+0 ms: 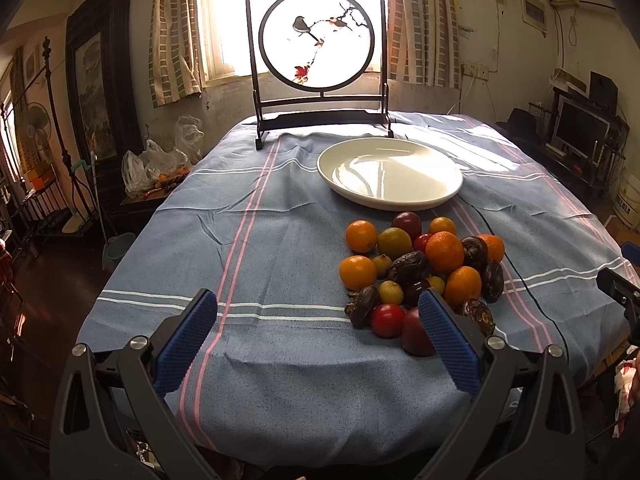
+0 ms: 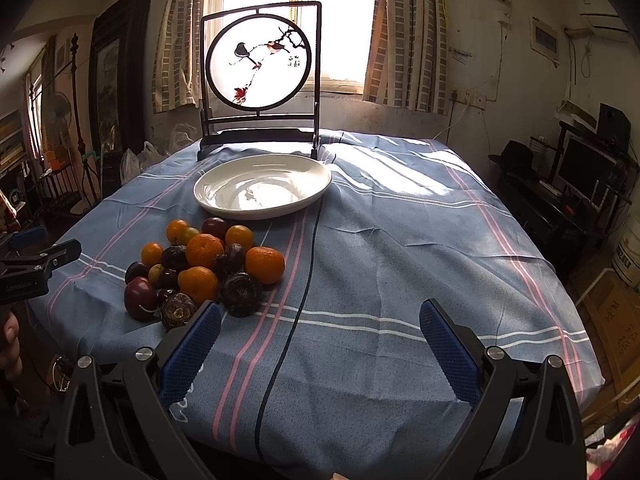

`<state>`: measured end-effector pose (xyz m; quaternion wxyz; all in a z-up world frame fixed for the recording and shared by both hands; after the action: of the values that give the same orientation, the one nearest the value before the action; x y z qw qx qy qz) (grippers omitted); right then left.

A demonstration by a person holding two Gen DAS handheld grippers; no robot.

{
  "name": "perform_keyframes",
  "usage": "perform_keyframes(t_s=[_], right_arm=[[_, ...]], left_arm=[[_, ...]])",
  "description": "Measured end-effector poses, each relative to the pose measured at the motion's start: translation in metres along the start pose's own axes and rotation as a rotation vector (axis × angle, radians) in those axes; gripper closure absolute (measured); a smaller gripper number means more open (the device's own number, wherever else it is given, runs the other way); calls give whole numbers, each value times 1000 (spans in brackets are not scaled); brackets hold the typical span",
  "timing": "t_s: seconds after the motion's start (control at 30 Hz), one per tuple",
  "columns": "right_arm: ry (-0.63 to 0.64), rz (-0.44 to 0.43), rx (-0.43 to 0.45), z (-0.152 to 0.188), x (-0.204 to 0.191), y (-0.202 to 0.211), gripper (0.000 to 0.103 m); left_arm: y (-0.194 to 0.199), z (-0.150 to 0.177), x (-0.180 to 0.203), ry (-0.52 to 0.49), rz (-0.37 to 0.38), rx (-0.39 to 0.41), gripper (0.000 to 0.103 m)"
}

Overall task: Organize fruits
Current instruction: 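Grasp a dark red plum with the left tool while the right tool grasps a wrinkled brown passion fruit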

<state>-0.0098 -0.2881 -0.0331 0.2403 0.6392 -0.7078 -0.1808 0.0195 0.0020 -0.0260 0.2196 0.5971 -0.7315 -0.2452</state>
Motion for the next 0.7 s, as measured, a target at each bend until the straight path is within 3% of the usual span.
perform_keyframes(t_s=[0.27,0.5,0.57,0.63,0.7], right_arm=[[-5,-6,-25,2,-1,-9,3],[12,-16,-46,6,-9,-18,3],[17,-16,-52,6,-11,-20,3],[19,-18,-59,6,-12,-22,3],[18,-20,-65,6,-14,-25,3]], left_arm=[[-31,35,-11,-63,15,-97,4],[-41,36,-6,-116,66,-82,6],[-42,37,-3,-112,127,-97,21],[-40,38,6,-116,188,-106,24],[-41,39,20,-157,187,-101,24]])
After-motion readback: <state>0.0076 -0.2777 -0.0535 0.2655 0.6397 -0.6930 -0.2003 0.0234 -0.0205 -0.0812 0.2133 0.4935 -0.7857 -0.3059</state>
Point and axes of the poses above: each gripper's, at about its wrist camera, not at the fingertips, and y roughly against the way its jaws point, x to its right, z to its underside, the point moved 3 cm from there along -y, roughly the way its jaws point, and after that the axes turned 8 degrees about z, right-handed, at the moved point
